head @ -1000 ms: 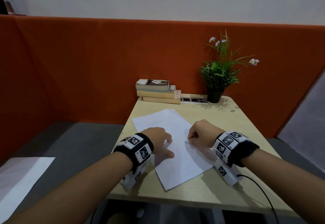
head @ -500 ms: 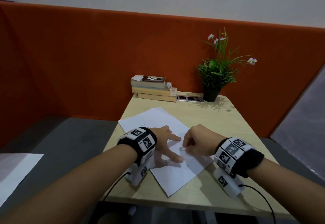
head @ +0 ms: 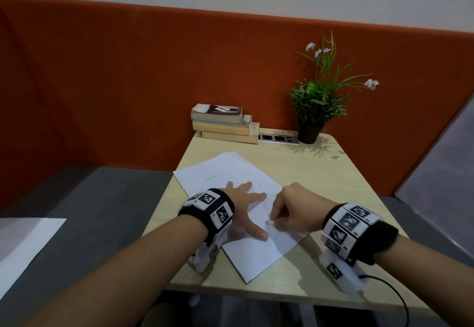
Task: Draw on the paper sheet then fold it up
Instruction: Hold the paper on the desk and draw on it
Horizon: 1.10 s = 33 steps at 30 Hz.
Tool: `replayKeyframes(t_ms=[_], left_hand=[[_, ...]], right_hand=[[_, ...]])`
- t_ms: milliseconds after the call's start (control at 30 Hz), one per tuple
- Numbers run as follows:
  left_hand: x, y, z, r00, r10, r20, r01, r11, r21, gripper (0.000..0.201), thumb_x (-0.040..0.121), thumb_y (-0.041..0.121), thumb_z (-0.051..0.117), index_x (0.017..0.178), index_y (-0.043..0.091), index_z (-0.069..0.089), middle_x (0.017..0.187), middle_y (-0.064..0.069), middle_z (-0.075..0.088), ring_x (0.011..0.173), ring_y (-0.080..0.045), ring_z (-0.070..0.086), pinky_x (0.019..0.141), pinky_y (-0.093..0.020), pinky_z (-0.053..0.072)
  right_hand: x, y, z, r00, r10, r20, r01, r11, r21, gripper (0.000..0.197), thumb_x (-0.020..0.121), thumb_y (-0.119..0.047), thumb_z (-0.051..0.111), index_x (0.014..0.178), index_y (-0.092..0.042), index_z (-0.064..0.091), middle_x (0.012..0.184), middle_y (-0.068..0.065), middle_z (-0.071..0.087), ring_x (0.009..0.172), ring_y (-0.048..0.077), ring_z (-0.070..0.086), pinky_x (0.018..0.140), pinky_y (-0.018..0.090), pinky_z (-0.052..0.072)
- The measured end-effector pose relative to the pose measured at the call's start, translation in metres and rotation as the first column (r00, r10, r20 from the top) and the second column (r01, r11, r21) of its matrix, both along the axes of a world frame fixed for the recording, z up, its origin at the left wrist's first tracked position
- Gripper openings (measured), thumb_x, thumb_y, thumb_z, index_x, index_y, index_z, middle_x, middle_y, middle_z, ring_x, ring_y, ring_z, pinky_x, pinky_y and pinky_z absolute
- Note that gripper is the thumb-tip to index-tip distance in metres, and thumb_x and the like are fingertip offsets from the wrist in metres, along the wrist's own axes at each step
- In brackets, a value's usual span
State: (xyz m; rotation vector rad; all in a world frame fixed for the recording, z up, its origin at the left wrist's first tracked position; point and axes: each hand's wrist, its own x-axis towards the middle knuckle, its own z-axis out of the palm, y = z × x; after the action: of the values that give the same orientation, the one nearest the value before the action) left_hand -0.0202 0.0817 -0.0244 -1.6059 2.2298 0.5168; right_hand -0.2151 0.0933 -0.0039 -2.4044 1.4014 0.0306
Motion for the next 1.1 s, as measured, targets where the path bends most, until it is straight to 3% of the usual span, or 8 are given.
replayKeyframes(t_ms=[67, 233, 533, 733, 900, 1000, 1100], left_hand=[[-0.001, -0.002, 0.002, 1.000, -0.008, 0.008, 0.008, 1.000, -0.006, 0.116, 0.068, 0.086, 0.065, 0.156, 0.053, -0.004, 0.168, 0.009, -0.015, 0.154, -0.037, -0.011, 0.118, -0.065, 0.014], [-0.002, 0.000, 0.006, 0.999, -0.033, 0.005, 0.033, 0.999, -0.033, 0.112, 0.071, 0.083, 0.066, 0.156, 0.053, -0.001, 0.170, 0.005, -0.009, 0.154, -0.037, -0.002, 0.119, -0.064, 0.017], [0.002, -0.001, 0.002, 1.000, -0.011, 0.005, 0.012, 1.000, -0.018, 0.116, 0.067, 0.088, 0.063, 0.155, 0.054, -0.004, 0.168, 0.011, -0.015, 0.155, -0.035, -0.009, 0.119, -0.064, 0.014], [-0.001, -0.001, 0.004, 1.000, -0.023, 0.019, 0.023, 0.999, -0.034, 0.114, 0.068, 0.087, 0.063, 0.154, 0.056, -0.004, 0.169, 0.009, -0.011, 0.155, -0.035, -0.002, 0.119, -0.063, 0.017], [0.000, -0.001, 0.000, 1.000, -0.003, 0.019, 0.003, 1.000, -0.026, 0.117, 0.065, 0.091, 0.061, 0.155, 0.055, -0.004, 0.168, 0.011, -0.015, 0.155, -0.035, -0.008, 0.119, -0.063, 0.014], [0.000, -0.002, 0.000, 1.000, -0.003, 0.026, 0.004, 0.999, -0.035, 0.117, 0.065, 0.092, 0.060, 0.155, 0.055, -0.005, 0.168, 0.010, -0.015, 0.155, -0.035, -0.008, 0.119, -0.063, 0.013], [-0.002, -0.001, 0.002, 1.000, -0.001, 0.018, 0.001, 0.999, -0.040, 0.114, 0.067, 0.089, 0.061, 0.154, 0.056, -0.005, 0.169, 0.008, -0.012, 0.155, -0.037, -0.004, 0.119, -0.062, 0.015]], right_hand=[[0.004, -0.009, 0.003, 1.000, -0.015, -0.010, 0.014, 1.000, -0.024, 0.006, 0.084, -0.024, 0.078, 0.087, -0.021, 0.082, 0.082, -0.010, 0.076, 0.075, 0.005, 0.070, 0.070, 0.019, 0.058], [0.026, -0.034, 0.006, 0.998, -0.061, -0.013, 0.059, 0.993, -0.102, 0.016, 0.087, -0.010, 0.068, 0.094, -0.011, 0.083, 0.087, 0.005, 0.079, 0.084, 0.020, 0.073, 0.078, 0.029, 0.061], [0.008, -0.008, 0.005, 1.000, -0.006, -0.030, 0.006, 1.000, -0.014, 0.006, 0.083, -0.023, 0.078, 0.082, -0.019, 0.082, 0.078, -0.010, 0.077, 0.074, 0.005, 0.071, 0.071, 0.024, 0.060], [0.026, -0.033, 0.004, 0.995, -0.094, -0.010, 0.093, 0.991, -0.096, 0.015, 0.086, -0.009, 0.069, 0.091, -0.011, 0.083, 0.084, 0.003, 0.077, 0.082, 0.021, 0.072, 0.075, 0.030, 0.062], [0.009, 0.005, 0.001, 0.999, -0.049, 0.023, 0.049, 0.999, 0.002, 0.009, 0.085, -0.021, 0.077, 0.081, -0.015, 0.082, 0.074, -0.005, 0.076, 0.069, 0.011, 0.071, 0.059, 0.019, 0.057], [0.011, 0.002, 0.005, 0.999, -0.038, 0.012, 0.038, 0.999, 0.000, 0.009, 0.085, -0.024, 0.078, 0.083, -0.017, 0.082, 0.078, -0.007, 0.077, 0.070, 0.007, 0.071, 0.064, 0.020, 0.059], [0.024, -0.021, 0.008, 0.997, -0.082, 0.003, 0.082, 0.993, -0.080, 0.012, 0.086, -0.014, 0.072, 0.089, -0.013, 0.083, 0.084, 0.000, 0.078, 0.079, 0.016, 0.072, 0.068, 0.023, 0.059]])
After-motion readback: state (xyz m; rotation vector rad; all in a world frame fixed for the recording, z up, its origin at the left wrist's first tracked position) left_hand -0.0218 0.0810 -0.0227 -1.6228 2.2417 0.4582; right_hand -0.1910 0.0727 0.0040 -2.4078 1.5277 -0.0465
